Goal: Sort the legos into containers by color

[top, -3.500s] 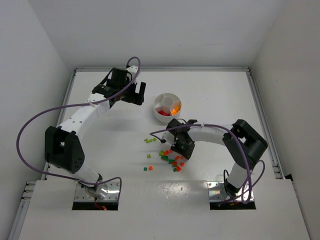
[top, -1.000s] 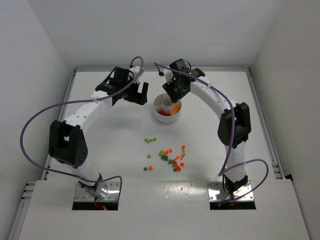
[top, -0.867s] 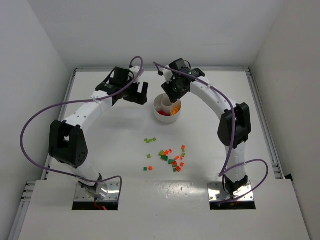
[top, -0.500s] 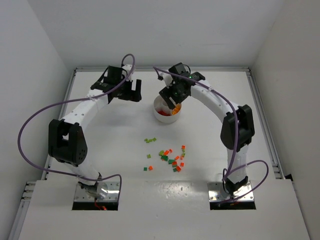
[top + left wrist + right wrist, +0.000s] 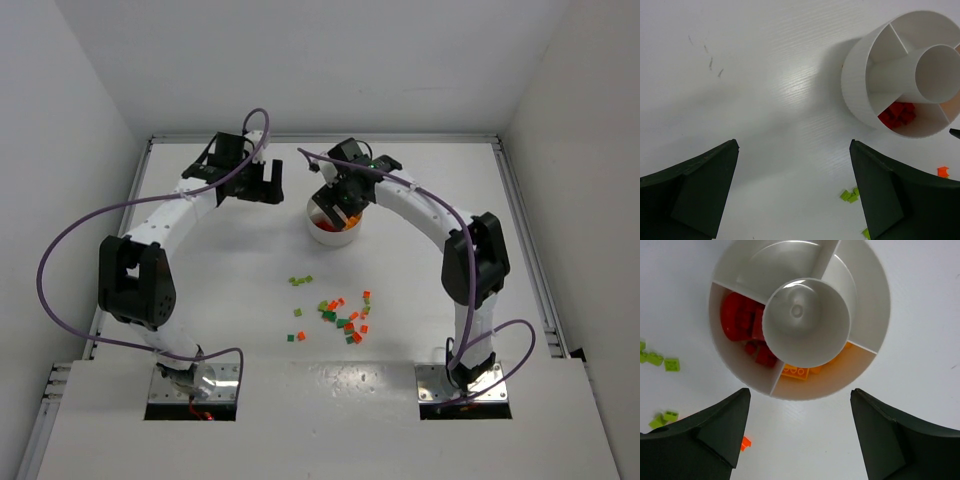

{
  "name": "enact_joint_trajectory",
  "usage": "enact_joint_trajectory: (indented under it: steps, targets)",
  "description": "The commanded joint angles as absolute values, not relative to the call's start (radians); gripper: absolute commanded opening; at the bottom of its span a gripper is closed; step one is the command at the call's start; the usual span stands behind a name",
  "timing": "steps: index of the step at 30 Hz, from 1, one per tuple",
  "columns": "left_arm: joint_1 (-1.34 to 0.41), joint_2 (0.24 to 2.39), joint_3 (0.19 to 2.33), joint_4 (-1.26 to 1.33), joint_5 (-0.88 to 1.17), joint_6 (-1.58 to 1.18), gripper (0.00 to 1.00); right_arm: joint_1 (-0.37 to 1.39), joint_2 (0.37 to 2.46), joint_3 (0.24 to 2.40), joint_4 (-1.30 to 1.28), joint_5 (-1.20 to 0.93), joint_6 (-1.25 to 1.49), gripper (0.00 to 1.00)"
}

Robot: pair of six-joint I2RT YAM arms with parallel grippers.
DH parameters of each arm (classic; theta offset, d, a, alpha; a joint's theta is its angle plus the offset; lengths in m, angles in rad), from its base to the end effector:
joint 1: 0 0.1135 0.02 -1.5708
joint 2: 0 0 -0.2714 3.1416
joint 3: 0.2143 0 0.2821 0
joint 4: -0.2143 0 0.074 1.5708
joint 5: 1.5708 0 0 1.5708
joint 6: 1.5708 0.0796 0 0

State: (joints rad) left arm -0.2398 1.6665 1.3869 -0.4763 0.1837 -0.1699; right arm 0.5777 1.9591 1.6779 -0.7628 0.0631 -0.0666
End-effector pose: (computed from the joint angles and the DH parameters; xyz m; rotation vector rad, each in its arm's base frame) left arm 0.4222 -0.1182 0.2608 0.1752 2.3419 -0.4176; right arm 0.4060 0.2587 0.2132 -0.8067 2.4872 0.0984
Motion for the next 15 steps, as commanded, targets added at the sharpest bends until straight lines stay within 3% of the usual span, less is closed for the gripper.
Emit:
enact_joint_trajectory:
  steps: [1, 15]
  targets:
    - [-0.222, 1.657, 1.388, -0.448, 0.199, -0.184, 1.0, 0.577, 1.959, 1.677, -0.707, 0.138, -0.042, 0.82]
    - [-0.204, 1.647, 1.378, -0.448, 0.199, -0.184, 1.0, 0.577, 2.002, 1.667, -0.68, 0.17, -0.032, 0.82]
